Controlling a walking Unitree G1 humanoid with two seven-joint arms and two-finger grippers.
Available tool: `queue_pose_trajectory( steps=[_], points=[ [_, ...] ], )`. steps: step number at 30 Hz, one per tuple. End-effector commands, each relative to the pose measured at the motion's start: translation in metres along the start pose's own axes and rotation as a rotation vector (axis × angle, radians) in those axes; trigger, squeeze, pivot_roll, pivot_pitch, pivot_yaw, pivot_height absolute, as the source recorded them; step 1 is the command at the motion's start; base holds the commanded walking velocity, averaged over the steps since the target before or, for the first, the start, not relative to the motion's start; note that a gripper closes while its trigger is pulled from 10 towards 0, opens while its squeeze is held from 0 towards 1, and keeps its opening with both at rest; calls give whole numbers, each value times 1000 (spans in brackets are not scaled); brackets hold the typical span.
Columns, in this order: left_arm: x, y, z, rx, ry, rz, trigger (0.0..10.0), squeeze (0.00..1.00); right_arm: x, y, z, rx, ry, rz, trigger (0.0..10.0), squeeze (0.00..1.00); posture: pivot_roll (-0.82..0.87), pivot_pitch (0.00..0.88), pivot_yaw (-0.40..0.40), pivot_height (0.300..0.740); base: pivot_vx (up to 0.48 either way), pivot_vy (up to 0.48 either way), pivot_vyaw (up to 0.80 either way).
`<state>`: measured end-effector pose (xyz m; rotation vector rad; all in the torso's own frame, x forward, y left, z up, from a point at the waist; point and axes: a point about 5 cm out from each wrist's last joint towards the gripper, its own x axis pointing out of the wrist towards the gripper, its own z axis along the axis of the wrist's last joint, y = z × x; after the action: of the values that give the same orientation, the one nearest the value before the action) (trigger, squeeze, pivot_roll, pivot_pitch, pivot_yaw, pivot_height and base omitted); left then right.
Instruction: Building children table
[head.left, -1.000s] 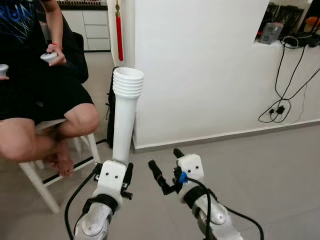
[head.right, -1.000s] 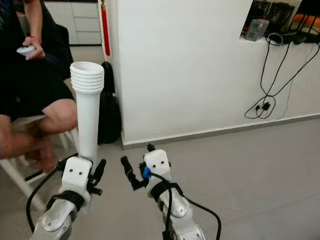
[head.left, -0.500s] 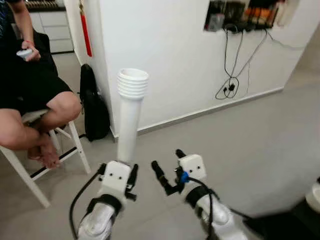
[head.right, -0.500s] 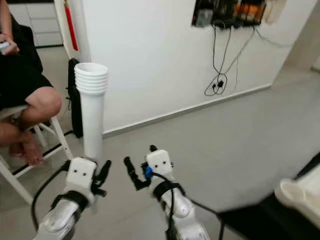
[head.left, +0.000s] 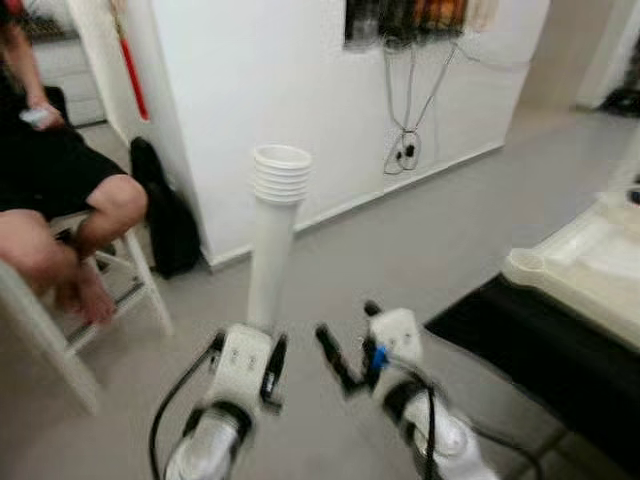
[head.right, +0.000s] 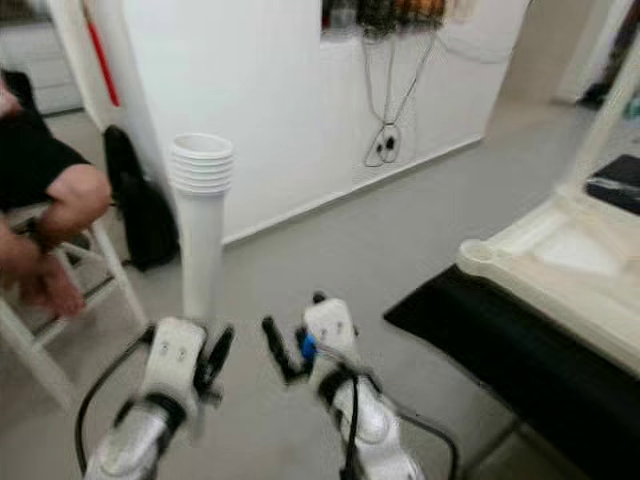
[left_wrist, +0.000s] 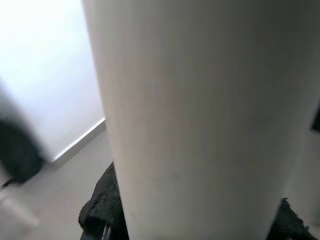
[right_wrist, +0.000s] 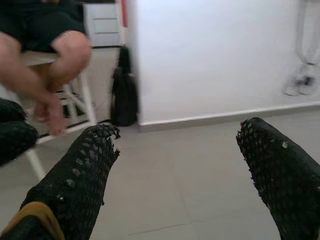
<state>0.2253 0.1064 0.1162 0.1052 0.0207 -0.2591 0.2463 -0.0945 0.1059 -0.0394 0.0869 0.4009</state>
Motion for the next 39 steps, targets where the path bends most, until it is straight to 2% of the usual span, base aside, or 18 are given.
queue_pose_trajectory(
  steps=[1, 39],
  points=[
    [-1, 2, -2, 9, 10, 4, 10000, 0, 1, 3, -1, 13, 3, 8, 10000, 0, 45, 0, -58, 740, -379, 0, -800],
    [-1, 1, -9, -5, 49, -4, 10000, 0, 0, 4, -2, -1, 1, 3, 10000, 0, 44, 0, -61, 740, -19, 0, -800]
  ],
)
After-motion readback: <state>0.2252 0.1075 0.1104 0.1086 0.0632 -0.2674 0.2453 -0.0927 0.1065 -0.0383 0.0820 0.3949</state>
